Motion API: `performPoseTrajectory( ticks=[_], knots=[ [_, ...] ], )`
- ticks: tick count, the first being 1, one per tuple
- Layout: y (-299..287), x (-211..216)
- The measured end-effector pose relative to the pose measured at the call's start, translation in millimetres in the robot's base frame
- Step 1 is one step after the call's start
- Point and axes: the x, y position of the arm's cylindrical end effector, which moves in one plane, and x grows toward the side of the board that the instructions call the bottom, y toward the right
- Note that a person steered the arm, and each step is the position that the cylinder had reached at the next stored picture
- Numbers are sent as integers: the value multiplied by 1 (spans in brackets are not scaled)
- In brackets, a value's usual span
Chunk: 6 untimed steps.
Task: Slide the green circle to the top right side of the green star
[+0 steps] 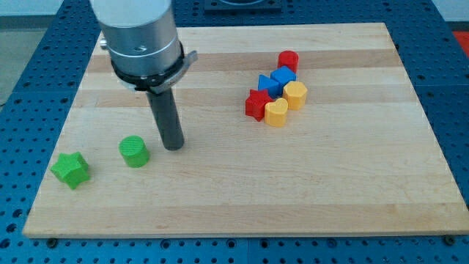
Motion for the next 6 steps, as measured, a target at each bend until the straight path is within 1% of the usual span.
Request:
performPoseTrajectory(
  ticks=[1, 2, 4, 5, 6],
  knots=[
    [-13, 1],
    [-13, 13],
    [-18, 13],
    [-61, 13],
    [-19, 13]
  ],
)
